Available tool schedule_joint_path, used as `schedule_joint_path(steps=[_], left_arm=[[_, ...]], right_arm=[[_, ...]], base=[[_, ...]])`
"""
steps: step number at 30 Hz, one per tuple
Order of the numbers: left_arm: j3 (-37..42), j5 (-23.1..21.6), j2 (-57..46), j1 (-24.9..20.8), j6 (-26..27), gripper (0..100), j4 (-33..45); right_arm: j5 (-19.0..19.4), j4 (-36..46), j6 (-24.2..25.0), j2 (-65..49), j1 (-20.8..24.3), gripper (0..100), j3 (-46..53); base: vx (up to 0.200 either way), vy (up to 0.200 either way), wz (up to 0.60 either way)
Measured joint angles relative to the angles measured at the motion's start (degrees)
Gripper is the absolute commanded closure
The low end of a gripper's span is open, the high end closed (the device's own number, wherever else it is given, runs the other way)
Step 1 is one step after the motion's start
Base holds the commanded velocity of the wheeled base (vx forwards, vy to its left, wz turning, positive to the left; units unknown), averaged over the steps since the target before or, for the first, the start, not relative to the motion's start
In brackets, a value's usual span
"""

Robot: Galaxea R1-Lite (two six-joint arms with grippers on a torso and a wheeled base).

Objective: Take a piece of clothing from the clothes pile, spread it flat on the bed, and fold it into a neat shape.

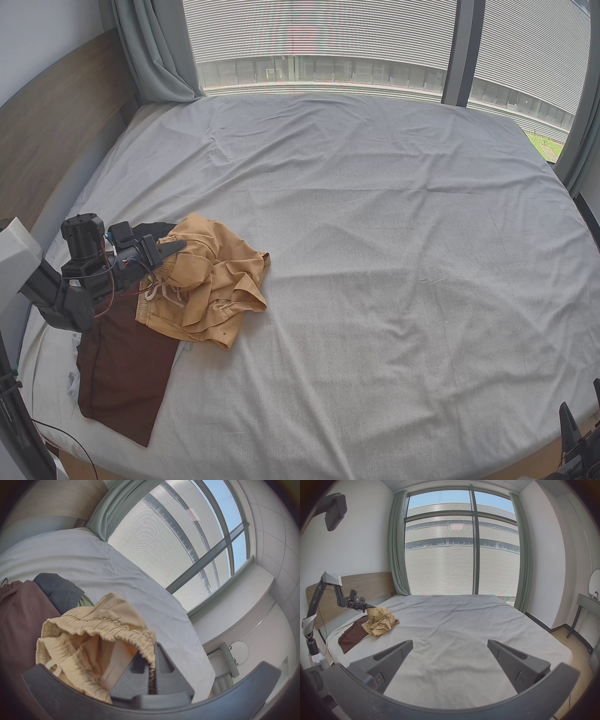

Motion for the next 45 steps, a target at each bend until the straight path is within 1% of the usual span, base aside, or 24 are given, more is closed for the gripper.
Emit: schedule_joint_path(steps=[4, 7, 10, 14, 16, 23, 36, 39, 42, 45], left_arm=[[3.12, 0.00, -4.55, -0.49, -3.49, 100, -0.46], [5.71, 0.00, -7.17, -0.90, -4.52, 100, -1.23], [8.66, 0.05, -9.18, -1.15, -4.90, 100, -4.33], [11.72, 0.06, -10.95, -1.50, -5.34, 100, -10.40], [13.35, 0.27, -11.91, -2.33, -5.47, 100, -11.89], [15.87, 0.90, -14.34, -5.17, -5.18, 100, -12.81], [18.42, 1.32, -16.85, -6.13, -4.19, 100, -12.96], [18.53, 2.19, -17.34, -6.55, -4.14, 100, -13.09], [18.53, 4.82, -17.87, -7.64, -4.19, 100, -13.12], [18.53, 8.35, -18.25, -9.14, -4.22, 100, -13.34]], right_arm=[[0.00, 0.00, -0.01, 0.00, 0.02, 0, 0.00], [-0.02, 0.00, -0.01, 0.00, 0.02, 0, 0.00], [-0.02, 0.00, 0.00, 0.00, 0.00, 0, 0.00], [0.00, 0.00, -0.04, 0.00, 0.00, 0, 0.00], [0.00, 0.00, -0.06, 0.00, 0.00, 0, 0.00], [-0.02, 0.00, -0.01, 0.00, 0.02, 0, 0.00], [-0.02, 0.00, -0.01, 0.00, 0.00, 0, 0.00], [-0.02, 0.00, -0.01, 0.00, 0.00, 0, 0.00], [-0.05, 0.02, -0.01, 0.00, 0.00, 0, 0.00], [-0.05, 0.00, -0.04, 0.00, 0.00, 0, 0.00]], base=[[0.000, 0.000, 0.00], [0.000, 0.000, 0.00], [0.000, 0.000, 0.00], [0.000, 0.000, 0.00], [0.000, 0.000, 0.00], [0.000, 0.000, 0.00], [0.000, 0.000, 0.00], [0.000, 0.000, 0.00], [0.000, 0.000, 0.00], [0.000, 0.000, 0.00]])
